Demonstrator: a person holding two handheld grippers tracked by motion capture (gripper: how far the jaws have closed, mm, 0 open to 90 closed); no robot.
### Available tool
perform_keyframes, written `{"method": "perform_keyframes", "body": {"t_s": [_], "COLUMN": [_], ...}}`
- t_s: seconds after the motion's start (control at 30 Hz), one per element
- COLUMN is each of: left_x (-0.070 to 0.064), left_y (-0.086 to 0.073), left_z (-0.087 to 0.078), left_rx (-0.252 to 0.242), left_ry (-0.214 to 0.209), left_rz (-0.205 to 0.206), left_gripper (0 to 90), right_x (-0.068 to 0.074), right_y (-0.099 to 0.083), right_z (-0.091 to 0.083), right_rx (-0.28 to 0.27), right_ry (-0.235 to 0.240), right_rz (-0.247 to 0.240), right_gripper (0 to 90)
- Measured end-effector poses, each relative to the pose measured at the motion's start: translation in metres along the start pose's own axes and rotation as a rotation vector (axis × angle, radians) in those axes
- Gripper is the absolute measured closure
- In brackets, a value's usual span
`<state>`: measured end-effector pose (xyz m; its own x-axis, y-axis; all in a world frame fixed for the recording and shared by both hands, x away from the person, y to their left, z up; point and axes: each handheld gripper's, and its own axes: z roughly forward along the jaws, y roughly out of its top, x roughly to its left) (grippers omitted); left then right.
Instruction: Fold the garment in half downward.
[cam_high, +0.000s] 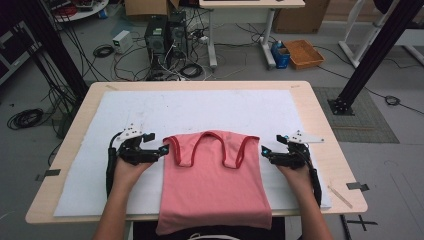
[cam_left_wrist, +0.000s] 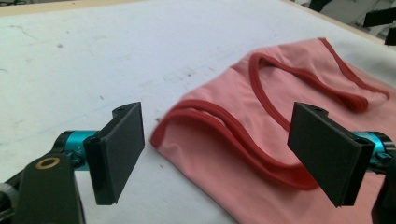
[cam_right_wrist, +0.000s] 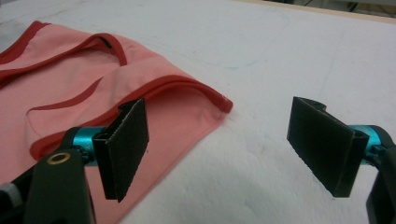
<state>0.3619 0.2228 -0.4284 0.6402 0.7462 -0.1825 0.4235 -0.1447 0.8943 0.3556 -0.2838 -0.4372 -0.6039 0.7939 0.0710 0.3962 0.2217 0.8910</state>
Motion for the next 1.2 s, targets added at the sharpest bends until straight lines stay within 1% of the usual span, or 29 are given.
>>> {"method": "perform_keyframes", "body": {"t_s": [0.07,0.17,0.23,0.27,0.3,0.33,0.37,0.4,0.47,0.5,0.53,0.57,0.6,0.63,0.67,0.7,0.73,0.77,0.8,0.87,0.9,0.93,0.97,1.0,1.1,1.17,1.2], "left_x": [0.007,0.017,0.024,0.027,0.03,0.032,0.034,0.035,0.035,0.034,0.034,0.034,0.034,0.034,0.034,0.034,0.034,0.032,0.031,0.026,0.024,0.022,0.02,0.017,0.011,0.011,0.011], "left_y": [0.005,0.012,0.014,0.014,0.013,0.012,0.012,0.011,0.011,0.011,0.011,0.011,0.01,0.009,0.007,0.007,0.007,0.008,0.008,0.008,0.008,0.008,0.008,0.008,0.009,0.01,0.011], "left_z": [0.003,0.012,0.019,0.023,0.025,0.028,0.03,0.032,0.035,0.037,0.039,0.041,0.043,0.044,0.046,0.046,0.046,0.046,0.046,0.048,0.048,0.049,0.049,0.05,0.051,0.052,0.052], "left_rx": [0.021,0.051,0.086,0.097,0.109,0.13,0.156,0.174,0.19,0.202,0.22,0.23,0.25,0.261,0.28,0.278,0.282,0.286,0.296,0.303,0.306,0.308,0.308,0.309,0.312,0.306,0.298], "left_ry": [0.013,-0.006,-0.01,-0.009,-0.017,-0.023,-0.014,-0.004,-0.006,-0.003,0.003,0.013,0.016,0.026,0.041,0.046,0.057,0.072,0.081,0.097,0.107,0.1,0.088,0.085,0.093,0.09,0.085], "left_rz": [-0.011,-0.037,-0.053,-0.058,-0.07,-0.082,-0.084,-0.082,-0.08,-0.071,-0.054,-0.055,-0.04,-0.034,-0.035,-0.029,-0.012,0.006,0.032,0.069,0.084,0.101,0.117,0.131,0.191,0.211,0.211], "left_gripper": [18.8,18.8,18.8,18.8,19.9,20.7,20.7,20.7,22.1,24.2,26.8,26.8,29.4,33.3,35.1,38.8,41.3,45.6,49.5,56.0,60.2,63.9,69.0,74.8,81.6,83.7,84.3], "right_x": [-0.002,-0.007,-0.011,-0.013,-0.014,-0.015,-0.016,-0.016,-0.016,-0.016,-0.017,-0.017,-0.017,-0.017,-0.016,-0.016,-0.015,-0.016,-0.016,-0.015,-0.014,-0.014,-0.013,-0.012,-0.011,-0.013,-0.014], "right_y": [0.012,0.027,0.034,0.035,0.036,0.036,0.036,0.036,0.034,0.032,0.029,0.029,0.027,0.026,0.025,0.025,0.025,0.025,0.025,0.025,0.024,0.025,0.025,0.025,0.026,0.028,0.029], "right_z": [0.003,0.012,0.021,0.026,0.031,0.036,0.046,0.046,0.054,0.058,0.063,0.063,0.066,0.068,0.069,0.069,0.069,0.068,0.069,0.069,0.07,0.07,0.07,0.07,0.068,0.065,0.064], "right_rx": [0.021,0.067,0.109,0.11,0.128,0.153,0.2,0.2,0.225,0.236,0.269,0.269,0.284,0.304,0.308,0.303,0.299,0.293,0.287,0.294,0.293,0.293,0.291,0.292,0.289,0.27,0.258], "right_ry": [0.012,0.035,0.058,0.073,0.085,0.091,0.094,0.094,0.102,0.104,0.113,0.113,0.117,0.118,0.122,0.103,0.094,0.096,0.098,0.091,0.1,0.105,0.1,0.099,0.086,0.076,0.069], "right_rz": [-0.03,-0.066,-0.057,-0.06,-0.048,-0.05,-0.054,-0.054,-0.056,-0.057,-0.048,-0.048,-0.05,-0.05,-0.053,-0.067,-0.074,-0.072,-0.072,-0.09,-0.09,-0.094,-0.105,-0.115,-0.127,-0.128,-0.125], "right_gripper": [20.6,20.9,21.1,23.3,24.3,24.4,26.9,26.9,33.3,34.6,41.7,41.7,45.5,48.2,51.0,58.4,65.2,66.7,71.2,77.9,80.8,82.3,83.0,83.6,84.2,84.6,84.7]}}
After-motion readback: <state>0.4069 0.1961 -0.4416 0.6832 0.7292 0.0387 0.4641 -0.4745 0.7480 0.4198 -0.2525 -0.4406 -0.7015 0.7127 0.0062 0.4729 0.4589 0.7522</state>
